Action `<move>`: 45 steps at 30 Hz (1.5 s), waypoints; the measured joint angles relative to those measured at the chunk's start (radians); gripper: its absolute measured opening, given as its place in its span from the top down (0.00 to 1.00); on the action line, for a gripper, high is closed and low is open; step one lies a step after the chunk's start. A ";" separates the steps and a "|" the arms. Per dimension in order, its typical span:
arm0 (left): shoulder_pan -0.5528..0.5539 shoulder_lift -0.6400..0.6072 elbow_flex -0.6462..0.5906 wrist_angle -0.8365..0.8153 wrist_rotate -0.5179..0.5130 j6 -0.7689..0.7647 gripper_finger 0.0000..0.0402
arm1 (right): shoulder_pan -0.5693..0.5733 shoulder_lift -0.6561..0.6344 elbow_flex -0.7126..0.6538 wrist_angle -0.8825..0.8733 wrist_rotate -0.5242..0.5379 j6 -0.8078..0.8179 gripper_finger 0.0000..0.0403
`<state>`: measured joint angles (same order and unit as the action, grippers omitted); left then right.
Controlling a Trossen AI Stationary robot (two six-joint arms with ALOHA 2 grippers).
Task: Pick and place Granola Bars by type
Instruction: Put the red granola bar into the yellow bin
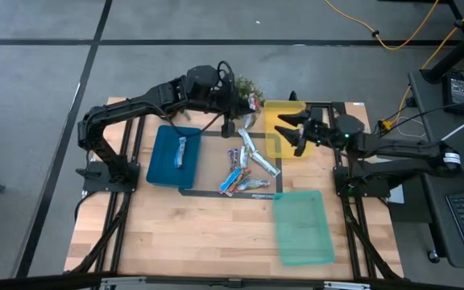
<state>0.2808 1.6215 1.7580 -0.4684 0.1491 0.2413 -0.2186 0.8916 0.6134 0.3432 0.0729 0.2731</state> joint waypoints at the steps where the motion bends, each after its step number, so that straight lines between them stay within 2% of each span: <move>1: -0.002 0.000 0.000 0.004 0.000 0.006 0.96 | -0.006 0.021 0.006 -0.002 -0.010 0.017 0.33; 5: -0.007 0.000 0.000 0.004 0.000 0.026 0.96 | -0.014 0.107 0.074 -0.005 -0.077 0.035 0.24; 8: -0.010 0.000 0.000 0.007 -0.001 0.027 0.96 | -0.014 0.169 0.148 -0.005 -0.109 -0.004 0.22; 14: -0.011 0.000 0.000 0.040 -0.001 0.027 0.96 | -0.018 0.297 0.297 -0.047 -0.179 -0.082 0.22; 19: -0.011 0.000 0.000 0.048 -0.001 0.026 0.96 | -0.037 0.375 0.364 -0.062 -0.230 -0.091 0.22; 27: -0.011 0.000 0.000 0.046 -0.004 0.027 0.96 | -0.039 0.390 0.388 -0.065 -0.234 -0.096 0.23; 33: -0.011 0.000 0.000 0.045 -0.025 0.034 0.96 | -0.039 0.388 0.388 -0.097 -0.238 -0.095 0.36; 45: -0.011 -0.001 0.002 0.002 -0.026 0.035 0.96 | -0.040 0.384 0.387 -0.104 -0.261 -0.096 0.76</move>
<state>0.2699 1.6203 1.7597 -0.4668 0.1230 0.2760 -0.2584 1.2755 1.0004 0.2396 -0.1879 0.1772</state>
